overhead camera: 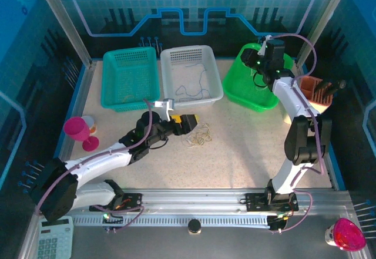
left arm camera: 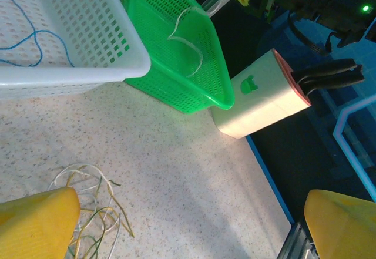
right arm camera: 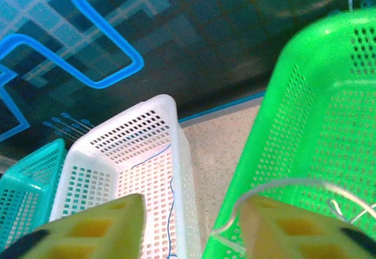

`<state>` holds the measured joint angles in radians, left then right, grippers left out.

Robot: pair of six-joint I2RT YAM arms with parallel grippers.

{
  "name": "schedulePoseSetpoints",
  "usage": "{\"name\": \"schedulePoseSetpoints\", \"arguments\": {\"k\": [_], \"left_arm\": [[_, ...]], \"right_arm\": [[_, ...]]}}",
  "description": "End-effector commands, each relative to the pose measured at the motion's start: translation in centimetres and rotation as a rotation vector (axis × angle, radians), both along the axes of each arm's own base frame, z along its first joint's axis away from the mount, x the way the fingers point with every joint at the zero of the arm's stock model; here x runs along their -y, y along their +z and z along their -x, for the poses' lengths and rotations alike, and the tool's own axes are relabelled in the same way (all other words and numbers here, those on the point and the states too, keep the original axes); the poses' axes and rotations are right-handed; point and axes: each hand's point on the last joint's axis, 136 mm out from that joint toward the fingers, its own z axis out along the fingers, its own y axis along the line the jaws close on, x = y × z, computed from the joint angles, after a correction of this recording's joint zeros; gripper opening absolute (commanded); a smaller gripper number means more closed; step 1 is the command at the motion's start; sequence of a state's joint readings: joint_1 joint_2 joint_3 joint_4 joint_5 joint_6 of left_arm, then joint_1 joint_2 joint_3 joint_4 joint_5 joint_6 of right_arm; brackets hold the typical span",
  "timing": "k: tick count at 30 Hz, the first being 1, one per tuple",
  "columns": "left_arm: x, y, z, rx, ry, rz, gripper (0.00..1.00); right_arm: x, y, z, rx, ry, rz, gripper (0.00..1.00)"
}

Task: Untangle the cables

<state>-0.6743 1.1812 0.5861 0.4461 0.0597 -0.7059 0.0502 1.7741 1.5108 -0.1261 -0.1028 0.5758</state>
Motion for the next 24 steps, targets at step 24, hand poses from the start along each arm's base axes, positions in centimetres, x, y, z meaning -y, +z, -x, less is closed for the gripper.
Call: {"name": "schedulePoseSetpoints", "arguments": {"k": [24], "left_arm": [[-7.5, -5.3, 0.9, -0.299, 0.344, -0.177, 0.99]], "right_arm": [[-16.7, -7.6, 19.9, -0.192, 0.563, 0.177, 0.69]]}}
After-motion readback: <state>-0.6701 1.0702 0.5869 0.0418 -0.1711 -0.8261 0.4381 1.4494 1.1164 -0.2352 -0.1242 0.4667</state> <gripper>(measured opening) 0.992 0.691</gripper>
